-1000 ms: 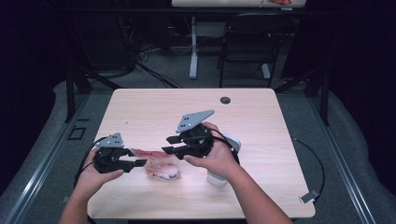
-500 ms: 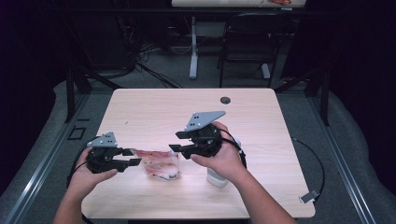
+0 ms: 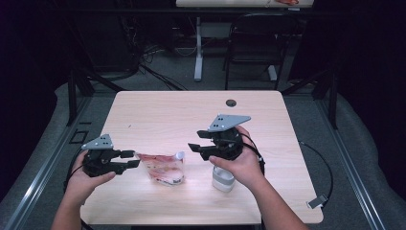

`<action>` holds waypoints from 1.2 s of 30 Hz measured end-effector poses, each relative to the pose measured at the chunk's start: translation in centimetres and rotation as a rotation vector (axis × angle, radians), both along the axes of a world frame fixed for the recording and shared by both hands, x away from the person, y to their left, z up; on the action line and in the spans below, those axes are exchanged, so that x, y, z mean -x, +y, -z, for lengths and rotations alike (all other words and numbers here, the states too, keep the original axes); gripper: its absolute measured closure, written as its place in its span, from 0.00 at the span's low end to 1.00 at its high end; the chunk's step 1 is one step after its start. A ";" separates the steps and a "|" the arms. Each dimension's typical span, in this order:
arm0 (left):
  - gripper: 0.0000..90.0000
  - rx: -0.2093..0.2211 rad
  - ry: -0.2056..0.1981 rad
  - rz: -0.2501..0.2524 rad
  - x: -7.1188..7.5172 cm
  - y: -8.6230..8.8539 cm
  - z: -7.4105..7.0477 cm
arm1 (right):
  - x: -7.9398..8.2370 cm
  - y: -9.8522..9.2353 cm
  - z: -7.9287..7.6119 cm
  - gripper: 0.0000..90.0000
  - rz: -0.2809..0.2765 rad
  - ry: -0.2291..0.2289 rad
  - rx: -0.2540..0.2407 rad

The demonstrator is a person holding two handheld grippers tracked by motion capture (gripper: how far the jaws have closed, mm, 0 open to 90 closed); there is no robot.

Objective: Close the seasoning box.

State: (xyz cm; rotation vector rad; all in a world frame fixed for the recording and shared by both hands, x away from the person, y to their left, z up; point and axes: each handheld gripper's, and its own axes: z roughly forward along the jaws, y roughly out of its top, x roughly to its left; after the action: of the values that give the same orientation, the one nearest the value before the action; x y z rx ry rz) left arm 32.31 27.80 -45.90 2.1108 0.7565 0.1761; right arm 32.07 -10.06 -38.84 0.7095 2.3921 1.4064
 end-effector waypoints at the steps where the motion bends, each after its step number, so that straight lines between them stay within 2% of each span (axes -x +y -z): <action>1: 0.60 0.004 -0.002 0.000 0.0 0.0 0.0 | 0.0 -0.3 0.1 0.54 0.011 0.002 0.002; 7: 0.60 0.019 -0.003 -0.013 0.0 0.4 0.0 | -0.1 -1.6 0.4 0.54 0.040 0.005 -0.002; 13: 0.60 0.013 -0.008 -0.024 0.0 0.8 -0.1 | -0.5 -3.1 0.4 0.52 0.082 0.012 -0.020; 18: 0.60 0.017 -0.013 -0.040 0.1 1.3 -0.3 | -0.7 -4.2 0.4 0.53 0.119 0.006 -0.007; 27: 0.60 0.018 -0.025 -0.084 0.1 2.1 -0.4 | -0.7 -5.7 0.4 0.60 0.168 -0.027 -0.007; 30: 0.60 0.016 -0.025 -0.107 -0.1 2.2 -0.3 | -0.7 -6.0 0.7 0.64 0.182 -0.027 0.001; 34: 0.60 0.022 -0.032 -0.162 -0.2 2.2 -0.2 | -0.7 -6.5 1.1 0.74 0.190 -0.001 -0.015; 36: 0.60 0.015 -0.036 -0.183 -0.2 2.2 -0.2 | -0.7 -6.7 1.2 0.75 0.200 -0.005 -0.009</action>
State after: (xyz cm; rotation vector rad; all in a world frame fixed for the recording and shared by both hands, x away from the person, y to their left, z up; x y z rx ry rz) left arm 32.56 30.05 -45.74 2.0181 0.9264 0.3050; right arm 32.79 -16.77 -40.02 0.9178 2.2400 1.3357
